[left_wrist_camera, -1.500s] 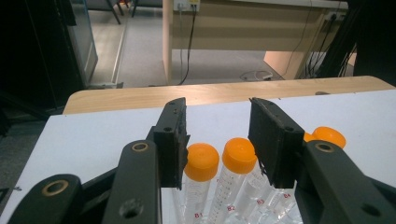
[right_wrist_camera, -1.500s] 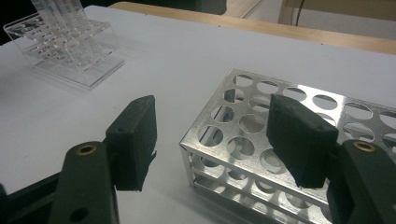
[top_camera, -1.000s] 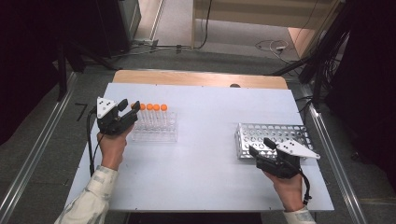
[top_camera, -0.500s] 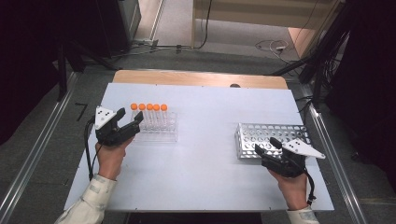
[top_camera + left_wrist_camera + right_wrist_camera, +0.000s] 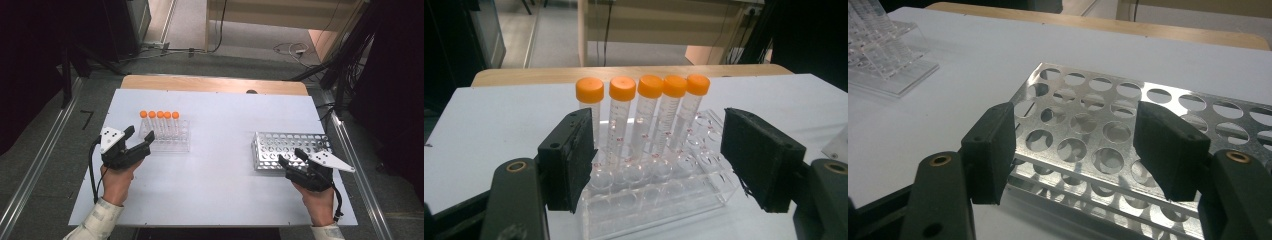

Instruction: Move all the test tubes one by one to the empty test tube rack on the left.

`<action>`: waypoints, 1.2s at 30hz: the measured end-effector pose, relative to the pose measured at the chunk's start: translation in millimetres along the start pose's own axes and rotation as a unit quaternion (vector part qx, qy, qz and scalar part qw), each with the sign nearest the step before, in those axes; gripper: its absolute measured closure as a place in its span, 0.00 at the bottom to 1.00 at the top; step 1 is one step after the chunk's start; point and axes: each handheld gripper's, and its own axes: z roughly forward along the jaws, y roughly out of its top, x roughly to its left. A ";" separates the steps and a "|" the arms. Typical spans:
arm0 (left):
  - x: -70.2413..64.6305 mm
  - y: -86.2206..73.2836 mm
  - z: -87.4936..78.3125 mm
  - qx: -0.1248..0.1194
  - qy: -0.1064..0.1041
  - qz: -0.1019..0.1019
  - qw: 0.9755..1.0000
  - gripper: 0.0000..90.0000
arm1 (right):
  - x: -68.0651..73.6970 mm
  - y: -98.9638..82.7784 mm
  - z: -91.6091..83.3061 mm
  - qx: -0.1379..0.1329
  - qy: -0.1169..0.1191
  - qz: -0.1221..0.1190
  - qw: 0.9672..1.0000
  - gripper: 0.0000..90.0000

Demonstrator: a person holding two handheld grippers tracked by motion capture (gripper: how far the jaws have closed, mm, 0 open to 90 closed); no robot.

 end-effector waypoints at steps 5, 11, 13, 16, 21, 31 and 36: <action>-3.4 -3.0 -4.2 0.003 -0.005 0.003 1.000 0.32 | -0.7 -0.9 -0.8 0.001 -0.002 -0.001 1.000 0.35; -6.6 -8.4 -8.0 0.009 -0.010 0.009 1.000 0.31 | -1.4 -1.0 -0.9 0.000 -0.003 -0.001 1.000 0.35; -7.5 -9.5 -9.7 0.010 -0.012 0.008 1.000 0.31 | -1.9 -1.0 -1.4 -0.002 -0.005 0.000 1.000 0.35; -8.9 -11.8 -12.0 0.011 -0.011 0.012 1.000 0.31 | -2.9 -1.0 -1.6 -0.003 -0.006 -0.001 1.000 0.35; -9.7 -15.1 -15.2 0.015 -0.010 0.016 1.000 0.28 | -4.7 -2.6 -3.3 0.000 -0.009 0.002 1.000 0.35; -10.8 -21.0 -22.6 0.019 -0.012 0.019 1.000 0.25 | -9.9 -5.5 -7.9 -0.002 -0.015 0.006 1.000 0.35; -8.7 -23.4 -26.8 0.019 -0.010 0.018 1.000 0.25 | -11.3 -6.5 -9.6 -0.002 -0.017 0.006 1.000 0.35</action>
